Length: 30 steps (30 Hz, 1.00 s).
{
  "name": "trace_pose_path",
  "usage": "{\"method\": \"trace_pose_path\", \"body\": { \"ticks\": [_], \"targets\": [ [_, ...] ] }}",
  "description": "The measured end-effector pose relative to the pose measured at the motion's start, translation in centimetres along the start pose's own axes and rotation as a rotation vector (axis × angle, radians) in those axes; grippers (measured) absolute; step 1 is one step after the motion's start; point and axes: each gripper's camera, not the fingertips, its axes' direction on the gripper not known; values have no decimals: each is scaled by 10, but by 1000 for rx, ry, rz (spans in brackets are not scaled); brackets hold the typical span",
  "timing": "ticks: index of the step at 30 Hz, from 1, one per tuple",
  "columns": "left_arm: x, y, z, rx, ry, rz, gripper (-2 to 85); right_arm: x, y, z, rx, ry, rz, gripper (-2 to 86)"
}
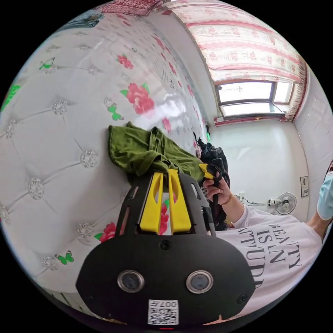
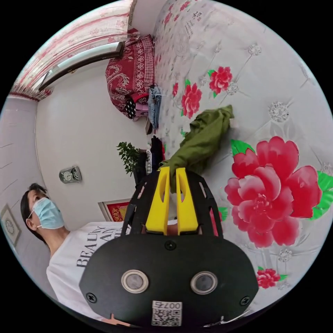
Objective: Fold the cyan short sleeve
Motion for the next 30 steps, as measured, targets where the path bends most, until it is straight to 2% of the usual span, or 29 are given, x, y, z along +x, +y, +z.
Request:
{"method": "trace_pose_path", "body": {
  "ticks": [4,9,14,18,21,24,25,26,28,30],
  "targets": [
    [6,-48,-51,46,58,22,-4,-57,-48,32,-31,8,-19,2],
    [13,-133,-137,189,49,131,-4,-158,-143,113,-47,25,-186,2],
    [42,-200,-257,442,-93,303,-2,-289,-240,243,-47,17,-492,2],
    [47,-225,-319,598,-275,327,3,-324,-299,360,-56,-2,-628,3],
    [16,-239,-323,635,-377,214,18,-305,-333,429,-59,7,-605,6],
    [-40,-246,-296,575,-536,-76,73,-232,-357,514,6,201,-526,15],
    [-61,-240,-282,547,-561,-190,114,-216,-355,523,11,229,-513,17],
    [-67,-234,-275,551,-552,-228,118,-180,-345,538,0,279,-483,21],
    [-58,-203,-249,609,-541,-225,131,-127,-316,550,-27,320,-439,26],
    [-24,-178,-221,626,-638,-113,136,-65,-257,547,-102,370,-446,30]
  ]
}}
